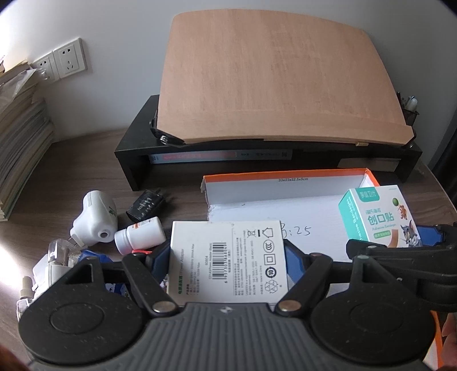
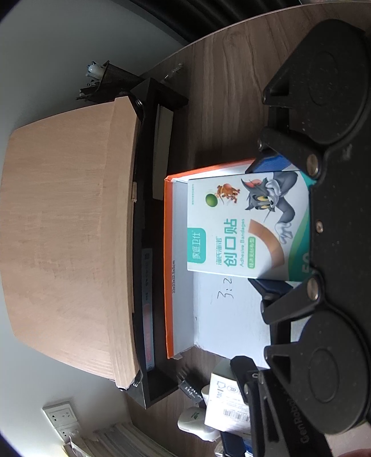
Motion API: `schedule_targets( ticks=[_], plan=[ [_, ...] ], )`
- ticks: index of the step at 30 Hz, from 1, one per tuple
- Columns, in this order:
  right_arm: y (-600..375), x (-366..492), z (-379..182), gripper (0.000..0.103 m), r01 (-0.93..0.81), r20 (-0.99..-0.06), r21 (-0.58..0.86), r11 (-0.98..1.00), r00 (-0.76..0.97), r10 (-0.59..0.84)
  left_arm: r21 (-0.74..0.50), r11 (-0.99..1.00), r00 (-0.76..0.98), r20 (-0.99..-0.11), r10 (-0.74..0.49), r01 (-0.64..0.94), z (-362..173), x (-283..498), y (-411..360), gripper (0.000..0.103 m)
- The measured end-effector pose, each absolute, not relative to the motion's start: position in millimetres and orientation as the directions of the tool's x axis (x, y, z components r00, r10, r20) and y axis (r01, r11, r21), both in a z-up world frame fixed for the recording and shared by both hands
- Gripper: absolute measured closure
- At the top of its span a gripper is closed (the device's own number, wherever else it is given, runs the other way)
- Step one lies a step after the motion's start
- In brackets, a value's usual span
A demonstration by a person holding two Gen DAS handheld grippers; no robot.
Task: Organize rigid objects
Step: 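Carry the white box with left tool while right tool carries bandage box toward tray, then lower and release the bandage box with right tool while left tool releases white box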
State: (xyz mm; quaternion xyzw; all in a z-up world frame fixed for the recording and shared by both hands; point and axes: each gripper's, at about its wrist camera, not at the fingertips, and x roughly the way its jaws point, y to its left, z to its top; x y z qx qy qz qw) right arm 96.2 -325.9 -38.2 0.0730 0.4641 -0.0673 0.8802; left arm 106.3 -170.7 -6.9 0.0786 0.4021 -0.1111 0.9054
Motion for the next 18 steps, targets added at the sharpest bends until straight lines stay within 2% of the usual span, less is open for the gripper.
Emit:
schedule_targets(
  ticks=[18],
  plan=[
    [-332,114,-46,0.019,0.204,-0.840,0.045,0.978,0.538,-0.074,0.077,0.949,0.635,-0.759,-0.143,0.304,-20,130,-184,0.024]
  ],
)
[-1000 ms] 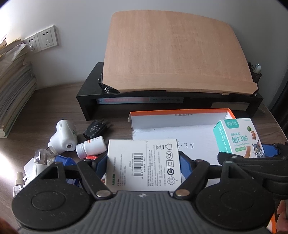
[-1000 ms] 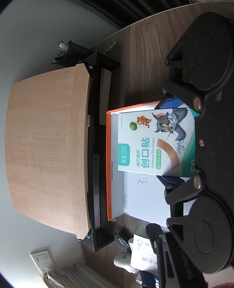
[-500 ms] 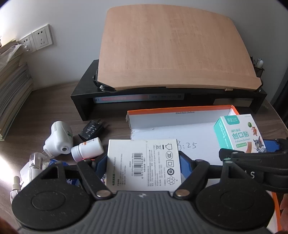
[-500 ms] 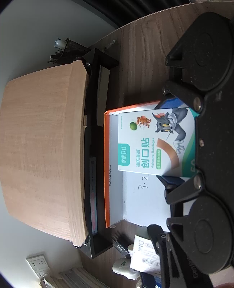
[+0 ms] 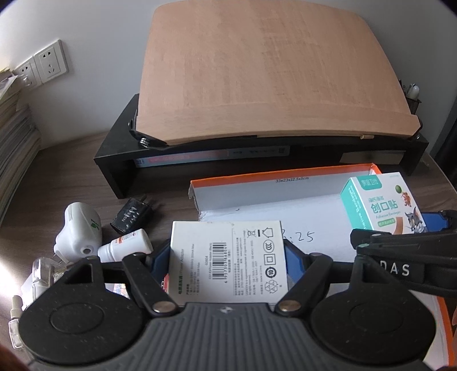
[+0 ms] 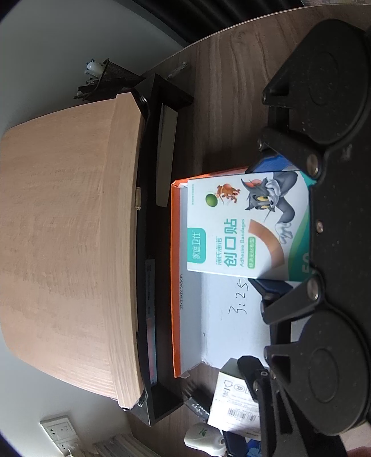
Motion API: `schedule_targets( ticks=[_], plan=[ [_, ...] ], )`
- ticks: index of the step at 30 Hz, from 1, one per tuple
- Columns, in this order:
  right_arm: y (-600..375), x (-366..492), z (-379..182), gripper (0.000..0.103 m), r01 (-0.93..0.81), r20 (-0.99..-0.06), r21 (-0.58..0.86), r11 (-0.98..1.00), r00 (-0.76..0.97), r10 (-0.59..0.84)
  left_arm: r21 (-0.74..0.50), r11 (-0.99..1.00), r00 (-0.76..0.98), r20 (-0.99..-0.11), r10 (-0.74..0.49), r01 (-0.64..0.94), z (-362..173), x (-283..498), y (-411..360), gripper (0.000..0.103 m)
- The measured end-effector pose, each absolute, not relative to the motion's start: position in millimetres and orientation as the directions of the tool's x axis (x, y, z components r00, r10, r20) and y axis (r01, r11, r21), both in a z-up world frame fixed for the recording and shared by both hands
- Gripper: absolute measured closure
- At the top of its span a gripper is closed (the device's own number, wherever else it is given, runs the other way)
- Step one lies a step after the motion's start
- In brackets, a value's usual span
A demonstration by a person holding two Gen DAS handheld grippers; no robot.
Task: Organize rigid objects
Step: 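Lower and release the bandage box with right tool while left tool releases white box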
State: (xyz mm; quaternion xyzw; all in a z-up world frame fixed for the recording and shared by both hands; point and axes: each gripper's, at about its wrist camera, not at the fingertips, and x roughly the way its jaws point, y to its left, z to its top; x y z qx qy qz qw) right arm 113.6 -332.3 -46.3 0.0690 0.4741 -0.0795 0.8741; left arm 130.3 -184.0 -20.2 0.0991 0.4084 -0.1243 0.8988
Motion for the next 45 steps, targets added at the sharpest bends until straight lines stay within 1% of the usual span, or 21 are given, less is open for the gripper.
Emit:
schedule_targets(
  ticks=[10,25,34,37,40,45],
  plan=[
    [-331,117,-47,0.019,0.210,-0.847,0.031,0.977,0.525,-0.086,0.070,0.947,0.629,-0.763,-0.151,0.312,-24,139,-184,0.024],
    [-331,127,-49,0.019,0.205,-0.858,0.008,0.979,0.503,-0.098,0.028,0.949,0.610,-0.772,-0.178,0.313,-31,149,-183,0.024],
    [-337,130,-46,0.018,0.206,-0.859,0.028,0.978,0.505,-0.082,-0.004,0.944,0.594,-0.777,-0.211,0.330,-35,154,-182,0.024],
    [-337,127,-40,0.018,0.218,-0.847,0.018,0.976,0.521,-0.101,-0.019,0.943,0.586,-0.780,-0.221,0.331,-37,158,-182,0.024],
    [-338,118,-27,0.020,0.212,-0.814,0.049,0.976,0.575,-0.084,-0.028,0.941,0.578,-0.782,-0.231,0.337,-37,160,-184,0.024],
    [-337,112,-9,0.019,0.213,-0.784,0.033,0.976,0.611,-0.107,-0.060,0.926,0.562,-0.780,-0.276,0.373,-37,159,-193,0.023]
  ],
)
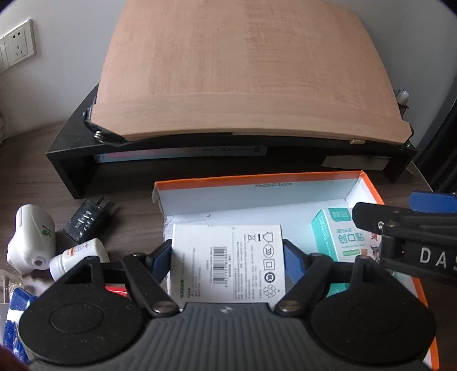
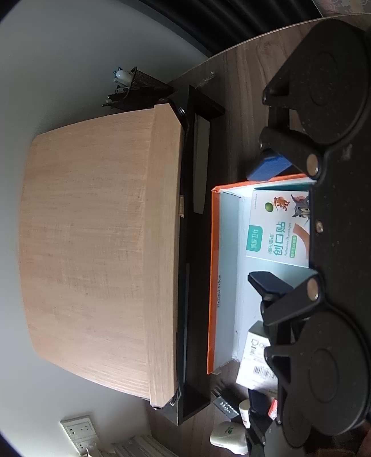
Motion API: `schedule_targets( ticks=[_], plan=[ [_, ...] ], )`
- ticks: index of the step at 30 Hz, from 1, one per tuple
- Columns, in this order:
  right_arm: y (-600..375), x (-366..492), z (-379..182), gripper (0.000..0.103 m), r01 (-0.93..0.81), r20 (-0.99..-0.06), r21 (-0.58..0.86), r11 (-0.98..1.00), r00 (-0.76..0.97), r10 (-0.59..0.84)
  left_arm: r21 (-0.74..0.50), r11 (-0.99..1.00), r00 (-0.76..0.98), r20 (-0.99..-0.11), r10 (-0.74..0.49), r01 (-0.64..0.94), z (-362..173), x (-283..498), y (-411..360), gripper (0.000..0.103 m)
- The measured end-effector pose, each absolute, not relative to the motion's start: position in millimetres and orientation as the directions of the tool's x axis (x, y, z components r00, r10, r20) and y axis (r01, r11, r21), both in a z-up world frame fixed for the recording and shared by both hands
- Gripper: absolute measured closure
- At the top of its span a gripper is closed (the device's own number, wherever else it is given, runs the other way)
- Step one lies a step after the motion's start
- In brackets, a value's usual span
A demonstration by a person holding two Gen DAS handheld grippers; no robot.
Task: Organize rigid objects
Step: 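Lower and release the bandage box with right tool while left tool releases white box, then withdraw left tool toward clear glass bottle while right tool reaches toward card box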
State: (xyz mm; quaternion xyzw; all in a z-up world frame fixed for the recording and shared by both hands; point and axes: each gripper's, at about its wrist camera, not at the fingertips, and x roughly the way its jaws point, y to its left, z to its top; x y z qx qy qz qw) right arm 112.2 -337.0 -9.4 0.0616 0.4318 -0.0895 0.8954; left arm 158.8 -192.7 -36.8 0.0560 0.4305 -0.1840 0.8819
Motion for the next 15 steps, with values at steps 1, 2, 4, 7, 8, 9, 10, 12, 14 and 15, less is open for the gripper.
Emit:
schedule_targets(
  ticks=[1,2,4,7,8,9,10,12,14,15],
  plan=[
    [-337,111,-7,0.018,0.220,-0.780,0.031,0.975,0.615,-0.113,-0.065,0.921,0.556,-0.780,-0.286,0.384,-36,157,-194,0.022],
    [-338,110,-6,0.018,0.224,-0.778,0.034,0.974,0.618,-0.115,-0.066,0.919,0.554,-0.780,-0.291,0.390,-35,156,-195,0.018],
    [-339,108,-4,0.018,0.232,-0.776,0.041,0.972,0.620,-0.116,-0.062,0.916,0.563,-0.771,-0.296,0.397,-31,152,-196,0.013],
    [-339,103,-2,0.017,0.244,-0.767,0.045,0.969,0.630,-0.123,-0.075,0.918,0.557,-0.775,-0.300,0.389,-26,149,-194,0.006],
    [-338,99,-2,0.017,0.255,-0.761,0.044,0.966,0.635,-0.133,-0.079,0.920,0.557,-0.775,-0.298,0.383,-25,147,-192,0.006],
    [-339,97,-2,0.017,0.269,-0.756,0.049,0.962,0.640,-0.140,-0.078,0.923,0.558,-0.776,-0.293,0.377,-23,146,-191,0.006],
    [-339,94,-1,0.017,0.280,-0.753,0.054,0.958,0.642,-0.145,-0.076,0.926,0.561,-0.775,-0.289,0.371,-22,143,-189,0.005],
    [-341,89,-2,0.017,0.309,-0.751,0.066,0.949,0.641,-0.157,-0.075,0.927,0.567,-0.772,-0.286,0.366,-18,139,-185,0.004],
    [-343,85,-3,0.017,0.329,-0.750,0.093,0.940,0.644,-0.151,-0.070,0.931,0.571,-0.773,-0.277,0.357,-16,135,-181,0.004],
    [-344,82,-4,0.017,0.338,-0.747,0.110,0.935,0.648,-0.147,-0.074,0.932,0.570,-0.772,-0.279,0.356,-15,133,-179,0.003]
  ],
)
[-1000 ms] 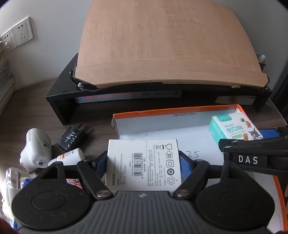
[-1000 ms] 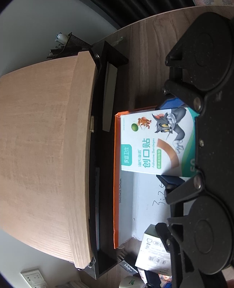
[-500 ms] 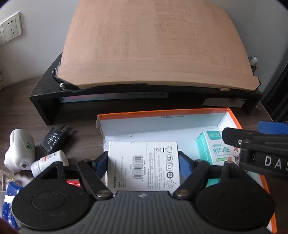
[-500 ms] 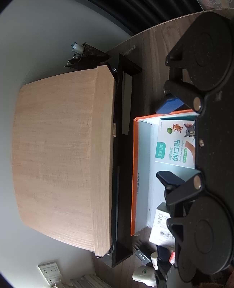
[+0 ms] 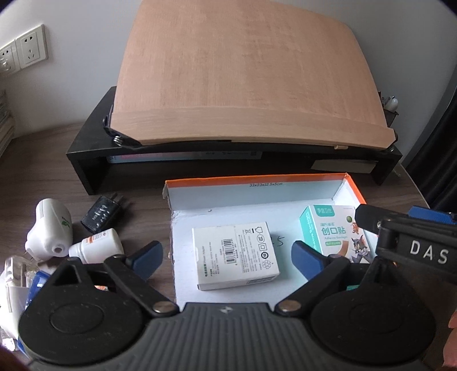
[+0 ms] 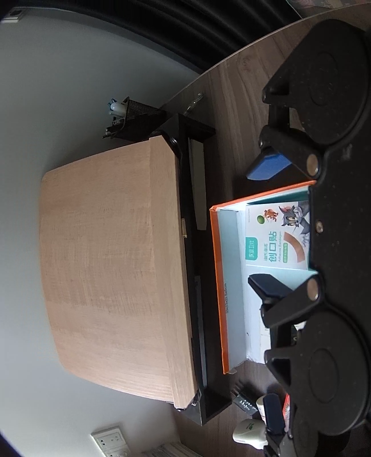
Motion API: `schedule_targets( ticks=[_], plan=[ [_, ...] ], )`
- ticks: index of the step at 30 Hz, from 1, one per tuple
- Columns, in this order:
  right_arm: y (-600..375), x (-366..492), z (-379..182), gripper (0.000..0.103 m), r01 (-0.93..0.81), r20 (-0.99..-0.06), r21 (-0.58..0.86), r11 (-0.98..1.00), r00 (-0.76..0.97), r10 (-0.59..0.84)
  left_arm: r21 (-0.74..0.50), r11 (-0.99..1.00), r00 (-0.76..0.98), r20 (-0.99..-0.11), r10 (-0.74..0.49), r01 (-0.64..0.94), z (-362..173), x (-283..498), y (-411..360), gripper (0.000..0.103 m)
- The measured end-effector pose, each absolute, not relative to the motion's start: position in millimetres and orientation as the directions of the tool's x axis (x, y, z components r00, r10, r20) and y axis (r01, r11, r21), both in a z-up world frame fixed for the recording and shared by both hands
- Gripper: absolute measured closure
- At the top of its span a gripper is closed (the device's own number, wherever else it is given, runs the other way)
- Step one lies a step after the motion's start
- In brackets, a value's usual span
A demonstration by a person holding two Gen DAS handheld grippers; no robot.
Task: Organize rigid objects
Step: 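Withdraw left tool toward clear glass bottle while right tool reaches toward card box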
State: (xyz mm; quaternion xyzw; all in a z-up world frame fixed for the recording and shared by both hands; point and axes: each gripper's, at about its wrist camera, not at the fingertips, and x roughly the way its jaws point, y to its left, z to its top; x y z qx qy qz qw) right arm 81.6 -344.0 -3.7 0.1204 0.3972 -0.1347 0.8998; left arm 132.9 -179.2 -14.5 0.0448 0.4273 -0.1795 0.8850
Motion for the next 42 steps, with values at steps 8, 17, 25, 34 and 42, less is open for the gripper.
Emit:
schedule_targets(
  ticks=[8,17,25,34,42],
  plan=[
    [-339,61,-7,0.015,0.384,-0.755,0.079,0.920,0.625,-0.196,-0.041,0.939,0.596,-0.763,-0.250,0.341,-8,111,-168,0.000],
    [-322,40,-6,0.014,0.369,-0.768,0.086,0.925,0.616,-0.174,-0.045,0.949,0.615,-0.751,-0.239,0.313,-2,90,-147,0.000],
    [-300,34,-7,0.014,0.332,-0.783,0.121,0.936,0.611,-0.115,-0.045,0.959,0.629,-0.747,-0.217,0.278,2,80,-125,0.000],
    [-276,34,-12,0.014,0.288,-0.798,0.131,0.949,0.599,-0.072,-0.037,0.970,0.639,-0.746,-0.187,0.240,2,75,-102,0.000],
    [-255,40,-14,0.014,0.241,-0.805,0.128,0.962,0.592,-0.041,-0.023,0.979,0.648,-0.747,-0.150,0.200,0,71,-83,0.000]
  ],
)
